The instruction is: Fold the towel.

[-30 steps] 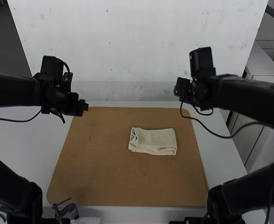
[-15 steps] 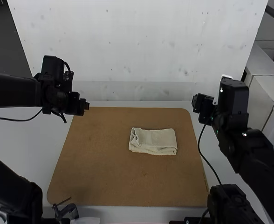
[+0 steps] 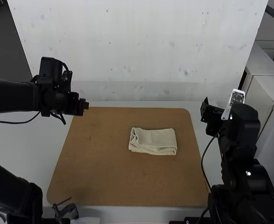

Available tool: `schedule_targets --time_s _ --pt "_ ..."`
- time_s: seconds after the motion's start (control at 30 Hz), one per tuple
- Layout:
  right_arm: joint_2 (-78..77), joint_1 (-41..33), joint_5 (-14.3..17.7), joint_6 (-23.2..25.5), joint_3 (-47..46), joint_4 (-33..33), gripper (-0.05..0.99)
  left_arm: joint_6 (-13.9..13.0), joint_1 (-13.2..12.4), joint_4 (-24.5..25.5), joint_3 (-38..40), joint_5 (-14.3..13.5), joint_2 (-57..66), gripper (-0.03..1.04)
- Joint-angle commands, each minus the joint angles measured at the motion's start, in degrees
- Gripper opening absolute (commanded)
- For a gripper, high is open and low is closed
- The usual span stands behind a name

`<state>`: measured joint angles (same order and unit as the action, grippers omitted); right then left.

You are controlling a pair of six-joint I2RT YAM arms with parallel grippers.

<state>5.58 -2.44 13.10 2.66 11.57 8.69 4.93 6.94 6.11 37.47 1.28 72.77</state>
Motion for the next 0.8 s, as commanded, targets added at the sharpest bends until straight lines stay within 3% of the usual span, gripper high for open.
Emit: schedule_targets --time_s 0.0,0.1,0.17,0.43,0.6,0.77 --pt "-2.42 0.33 0.17 -1.43 -0.67 -0.69 0.96 -0.71 0.71 -1.28 -1.00 -0.49 -2.72 0.93" --pt "-3.39 0.33 0.17 -1.69 -0.85 -0.43 0.96 -0.80 0.27 -2.24 -2.84 0.30 -4.57 0.93" --pt "-4.44 0.33 0.08 -1.78 -1.29 -0.16 0.96 -2.29 0.09 -2.24 -3.55 -0.14 -7.21 0.93" --pt "-5.94 0.15 0.17 -1.51 -3.40 -0.69 0.96 -1.85 -0.70 3.38 -4.08 -2.42 -26.63 0.93" --pt "-5.85 0.15 -0.01 -1.60 -3.40 -0.43 0.96 -1.33 1.85 7.69 -4.87 -7.17 -35.95 0.93" --pt "-5.85 0.15 -0.01 -1.60 -4.63 -1.31 0.96 -0.18 3.52 8.66 -7.50 -12.35 -45.09 0.93"
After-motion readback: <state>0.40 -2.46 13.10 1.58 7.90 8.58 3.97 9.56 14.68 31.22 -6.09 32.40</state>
